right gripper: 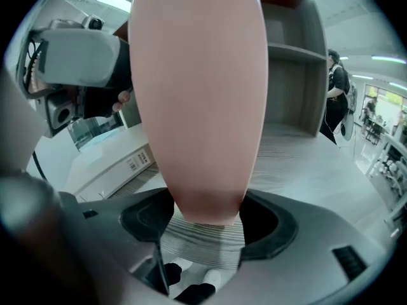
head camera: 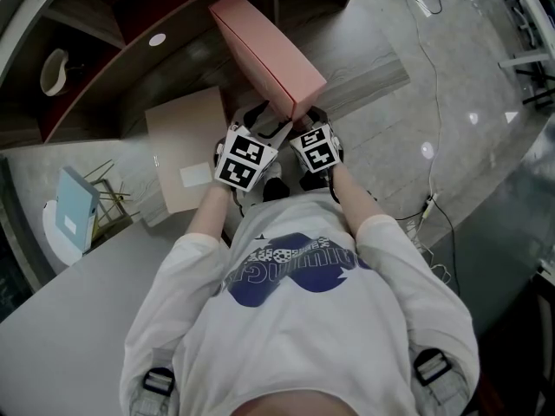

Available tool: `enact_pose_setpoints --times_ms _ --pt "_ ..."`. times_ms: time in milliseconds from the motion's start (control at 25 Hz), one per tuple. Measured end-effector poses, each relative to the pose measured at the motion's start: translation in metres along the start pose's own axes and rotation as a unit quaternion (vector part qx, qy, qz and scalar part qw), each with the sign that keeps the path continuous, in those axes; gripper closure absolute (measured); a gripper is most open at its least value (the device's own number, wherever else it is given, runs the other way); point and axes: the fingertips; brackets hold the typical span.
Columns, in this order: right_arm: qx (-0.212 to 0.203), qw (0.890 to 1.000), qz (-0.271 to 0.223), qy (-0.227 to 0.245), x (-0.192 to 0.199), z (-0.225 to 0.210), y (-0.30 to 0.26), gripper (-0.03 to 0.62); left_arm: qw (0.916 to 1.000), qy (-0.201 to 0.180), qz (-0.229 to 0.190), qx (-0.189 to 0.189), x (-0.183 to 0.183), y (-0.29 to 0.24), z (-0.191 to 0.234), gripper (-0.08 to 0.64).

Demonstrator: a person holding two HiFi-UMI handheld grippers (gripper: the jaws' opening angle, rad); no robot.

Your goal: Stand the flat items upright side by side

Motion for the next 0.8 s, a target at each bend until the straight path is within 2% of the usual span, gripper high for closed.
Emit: enact_pose_setpoints --times_ms 320,520,680,800 --pt "-0.069 0.997 -0.011 0.037 -0.003 0.009 0.013 0.261 0.9999 0.005 0.014 -0.002 0.013 -0.002 0.001 0.31" --pt "-0.12 0.991 -0.009 0.065 -0.005 0.013 0.026 0.259 0.9999 0.002 0.014 -0.004 0.018 -0.002 0.005 0.31" --pt "-0.136 0.987 -0.002 0.091 -0.008 0.01 0.035 0.264 0.9999 0.0 0.014 -0.006 0.018 -0.002 0.009 0.31" --pt "-0.134 0.986 -0.004 0.101 -0.012 0.008 0.037 0.297 0.9998 -0.002 0.019 -0.008 0.019 -0.001 0.013 0.31"
Point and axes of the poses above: the fingertips, and each gripper's own axes: y backward along the fingers, z to its left, x out of its underside, and after that the axes turned 8 degrees about y, right-handed
